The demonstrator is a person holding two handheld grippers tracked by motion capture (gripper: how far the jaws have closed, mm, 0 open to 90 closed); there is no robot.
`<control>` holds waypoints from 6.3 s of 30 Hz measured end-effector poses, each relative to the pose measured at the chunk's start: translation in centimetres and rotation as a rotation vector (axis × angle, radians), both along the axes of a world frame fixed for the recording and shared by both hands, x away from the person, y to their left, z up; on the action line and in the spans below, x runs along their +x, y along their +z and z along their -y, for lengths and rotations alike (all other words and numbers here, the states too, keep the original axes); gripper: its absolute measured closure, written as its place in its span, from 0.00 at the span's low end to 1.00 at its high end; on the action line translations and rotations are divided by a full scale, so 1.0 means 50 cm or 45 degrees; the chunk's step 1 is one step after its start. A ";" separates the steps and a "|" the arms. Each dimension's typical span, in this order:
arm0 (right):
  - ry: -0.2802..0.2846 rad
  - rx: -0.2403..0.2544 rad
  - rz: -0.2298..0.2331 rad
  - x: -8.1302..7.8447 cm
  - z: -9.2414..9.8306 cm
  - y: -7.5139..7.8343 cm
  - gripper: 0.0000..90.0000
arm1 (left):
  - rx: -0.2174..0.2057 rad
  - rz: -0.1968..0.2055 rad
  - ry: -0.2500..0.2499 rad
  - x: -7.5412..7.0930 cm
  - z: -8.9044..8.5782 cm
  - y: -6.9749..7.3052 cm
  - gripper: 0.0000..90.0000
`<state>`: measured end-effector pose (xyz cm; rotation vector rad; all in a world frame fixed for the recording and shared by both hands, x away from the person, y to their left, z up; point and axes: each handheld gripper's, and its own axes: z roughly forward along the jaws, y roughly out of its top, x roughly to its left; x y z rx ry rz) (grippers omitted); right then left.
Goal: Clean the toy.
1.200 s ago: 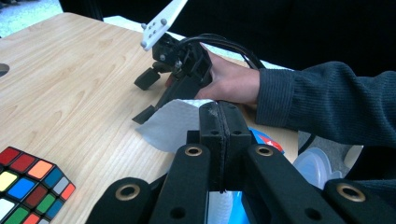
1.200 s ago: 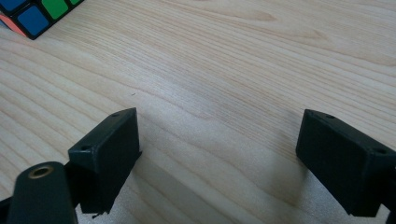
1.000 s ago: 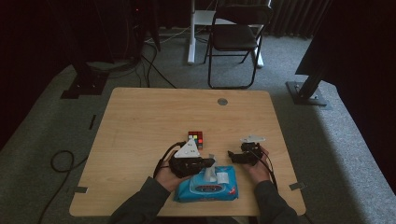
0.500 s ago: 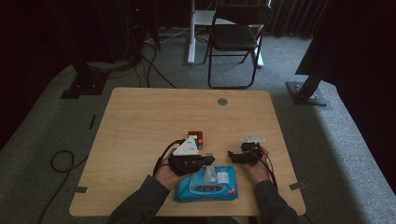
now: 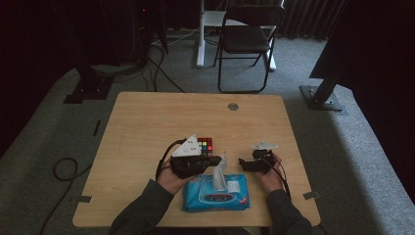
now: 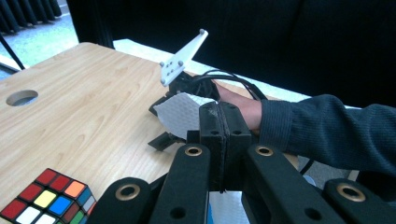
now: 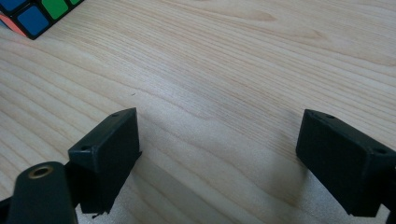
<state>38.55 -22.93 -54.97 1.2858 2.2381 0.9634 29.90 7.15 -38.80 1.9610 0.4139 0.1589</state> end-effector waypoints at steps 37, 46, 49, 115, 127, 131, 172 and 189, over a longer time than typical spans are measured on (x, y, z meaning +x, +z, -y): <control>0.000 0.000 -0.001 0.000 0.000 0.000 0.14 | -0.102 0.023 0.153 0.036 -0.055 0.030 1.00; 0.000 0.000 -0.001 0.000 0.000 0.000 0.14 | -0.135 0.048 0.192 0.042 -0.072 0.046 1.00; 0.000 0.000 -0.001 0.000 0.000 0.000 0.14 | -0.147 0.055 0.213 0.045 -0.083 0.052 1.00; 0.122 0.106 -0.009 0.010 -0.021 0.038 0.31 | -0.186 0.044 0.392 0.113 -0.180 0.067 1.00; 0.256 0.066 0.020 0.038 -0.090 0.078 0.23 | -0.197 0.030 0.416 0.122 -0.194 0.063 1.00; 0.315 0.054 0.047 0.046 -0.110 0.091 0.19 | -0.204 0.021 0.422 0.126 -0.197 0.061 1.00; 0.593 0.059 0.000 0.108 -0.239 0.075 0.17 | -0.319 -0.009 0.420 0.196 -0.144 0.051 1.00; 0.535 0.151 -0.016 0.104 -0.207 0.062 0.27 | -0.278 -0.148 0.429 0.245 -0.090 -0.055 1.00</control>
